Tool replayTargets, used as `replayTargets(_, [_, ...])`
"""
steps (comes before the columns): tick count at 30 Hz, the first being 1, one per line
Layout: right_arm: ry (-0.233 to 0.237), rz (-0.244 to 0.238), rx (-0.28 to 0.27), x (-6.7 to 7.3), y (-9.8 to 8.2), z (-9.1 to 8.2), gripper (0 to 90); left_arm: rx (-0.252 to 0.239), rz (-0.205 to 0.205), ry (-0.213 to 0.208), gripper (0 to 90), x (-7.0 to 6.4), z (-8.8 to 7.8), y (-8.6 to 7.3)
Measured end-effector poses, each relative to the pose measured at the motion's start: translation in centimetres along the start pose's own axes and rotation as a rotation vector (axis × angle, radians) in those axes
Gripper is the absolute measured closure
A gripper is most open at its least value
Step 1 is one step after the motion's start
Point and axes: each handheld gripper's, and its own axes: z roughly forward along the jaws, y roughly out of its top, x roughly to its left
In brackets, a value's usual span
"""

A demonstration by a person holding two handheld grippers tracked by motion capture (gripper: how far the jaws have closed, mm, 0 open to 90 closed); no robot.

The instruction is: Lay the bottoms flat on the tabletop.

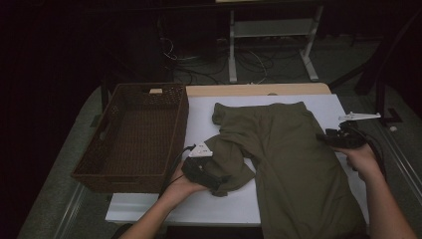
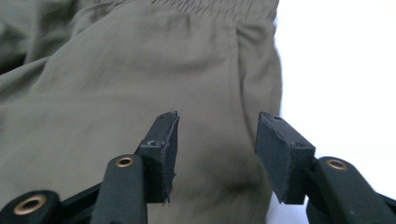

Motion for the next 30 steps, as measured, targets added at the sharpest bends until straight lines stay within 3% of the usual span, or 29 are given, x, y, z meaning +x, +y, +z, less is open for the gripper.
replayTargets(7, [-0.021,-0.004,0.007,-1.0,2.3,2.2,55.1,-0.003,0.009,0.003,0.0,0.3,0.0,0.1])
replayTargets(12, [-0.041,0.021,0.016,-1.9,3.5,4.0,58.1,-0.004,-0.002,0.001,0.0,0.4,0.2,0.2])
replayTargets(22, [-0.074,0.06,0.04,-3.5,4.7,7.3,65.5,0.0,-0.001,-0.012,0.0,0.2,0.4,0.3])
replayTargets(26, [-0.068,0.043,0.069,-3.4,5.1,8.2,75.8,-0.002,-0.009,-0.015,0.0,0.3,0.4,0.3])
replayTargets(30, [-0.095,0.005,0.083,-3.2,5.3,8.7,85.8,-0.004,-0.01,-0.012,0.0,0.4,0.3,0.3])
